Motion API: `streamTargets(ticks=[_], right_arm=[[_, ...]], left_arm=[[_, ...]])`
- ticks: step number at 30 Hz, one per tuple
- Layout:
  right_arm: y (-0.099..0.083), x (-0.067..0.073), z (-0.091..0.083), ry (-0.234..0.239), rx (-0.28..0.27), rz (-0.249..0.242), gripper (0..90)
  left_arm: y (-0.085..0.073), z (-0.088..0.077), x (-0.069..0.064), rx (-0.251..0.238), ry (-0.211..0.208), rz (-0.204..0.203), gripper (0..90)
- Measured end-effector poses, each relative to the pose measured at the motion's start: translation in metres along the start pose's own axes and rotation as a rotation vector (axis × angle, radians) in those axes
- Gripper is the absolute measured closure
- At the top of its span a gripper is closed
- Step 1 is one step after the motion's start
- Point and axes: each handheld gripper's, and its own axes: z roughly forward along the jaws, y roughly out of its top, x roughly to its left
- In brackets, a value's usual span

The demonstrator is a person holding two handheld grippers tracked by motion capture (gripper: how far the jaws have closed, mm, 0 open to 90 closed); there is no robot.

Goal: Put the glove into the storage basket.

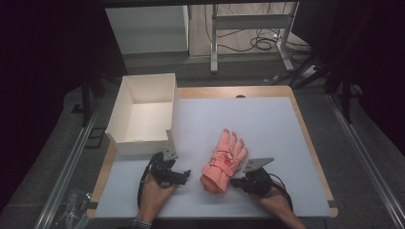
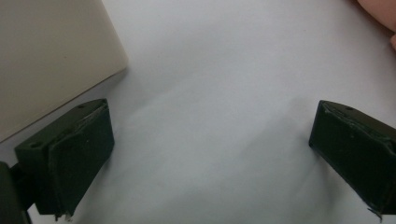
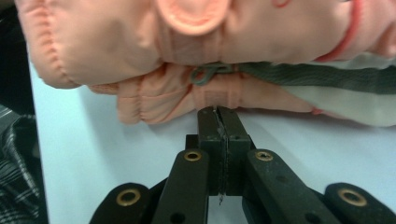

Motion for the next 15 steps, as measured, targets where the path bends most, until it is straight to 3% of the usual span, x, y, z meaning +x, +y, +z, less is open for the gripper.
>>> streamTargets(ticks=[15], right_arm=[[0.014,-0.007,0.014,-0.037,-0.009,0.012,88.6]], left_arm=[[0.0,0.0,0.0,0.001,0.0,0.002,0.3]])
